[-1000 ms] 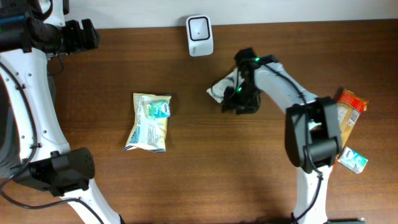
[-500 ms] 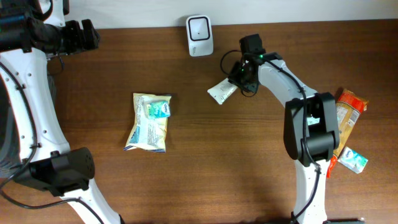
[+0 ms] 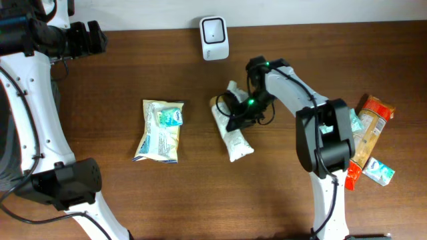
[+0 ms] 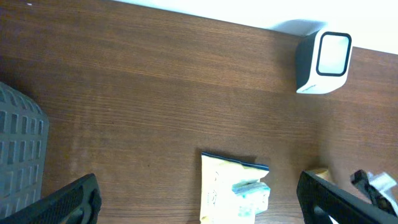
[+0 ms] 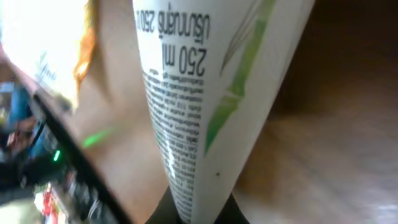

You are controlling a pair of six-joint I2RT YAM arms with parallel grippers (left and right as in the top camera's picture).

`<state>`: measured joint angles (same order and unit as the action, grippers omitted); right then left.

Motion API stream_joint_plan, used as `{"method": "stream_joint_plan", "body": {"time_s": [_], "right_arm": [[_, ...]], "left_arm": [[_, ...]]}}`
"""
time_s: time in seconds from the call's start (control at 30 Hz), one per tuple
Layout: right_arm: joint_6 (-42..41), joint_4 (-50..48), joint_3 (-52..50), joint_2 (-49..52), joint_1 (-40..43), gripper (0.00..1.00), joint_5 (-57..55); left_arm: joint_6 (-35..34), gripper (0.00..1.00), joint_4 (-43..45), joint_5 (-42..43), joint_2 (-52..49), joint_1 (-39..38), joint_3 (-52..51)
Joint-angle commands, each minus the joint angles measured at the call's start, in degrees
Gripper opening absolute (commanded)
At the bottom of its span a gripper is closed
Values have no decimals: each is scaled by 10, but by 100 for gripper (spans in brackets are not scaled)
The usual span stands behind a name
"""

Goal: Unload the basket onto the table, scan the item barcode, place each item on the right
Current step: 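Lift the Pantene tube to the scanner window with the right gripper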

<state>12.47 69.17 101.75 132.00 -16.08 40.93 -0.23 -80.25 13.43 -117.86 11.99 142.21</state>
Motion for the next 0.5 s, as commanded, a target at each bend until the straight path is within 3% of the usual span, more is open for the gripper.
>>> {"method": "stream_joint_plan", "body": {"time_s": [0.0, 0.13, 0.23, 0.3, 0.47], "right_arm": [[106, 76, 126, -16, -10, 4, 70], [183, 224, 347, -17, -33, 4, 110], [182, 282, 498, -18, -46, 4, 120], [175, 282, 548, -30, -57, 4, 122], [175, 275, 552, -38, -66, 4, 54]], "left_arm": [[4, 99, 0, 0, -4, 2, 1], [4, 99, 0, 0, -4, 2, 1], [4, 99, 0, 0, -4, 2, 1], [4, 99, 0, 0, -4, 2, 1], [4, 99, 0, 0, -4, 2, 1]]}}
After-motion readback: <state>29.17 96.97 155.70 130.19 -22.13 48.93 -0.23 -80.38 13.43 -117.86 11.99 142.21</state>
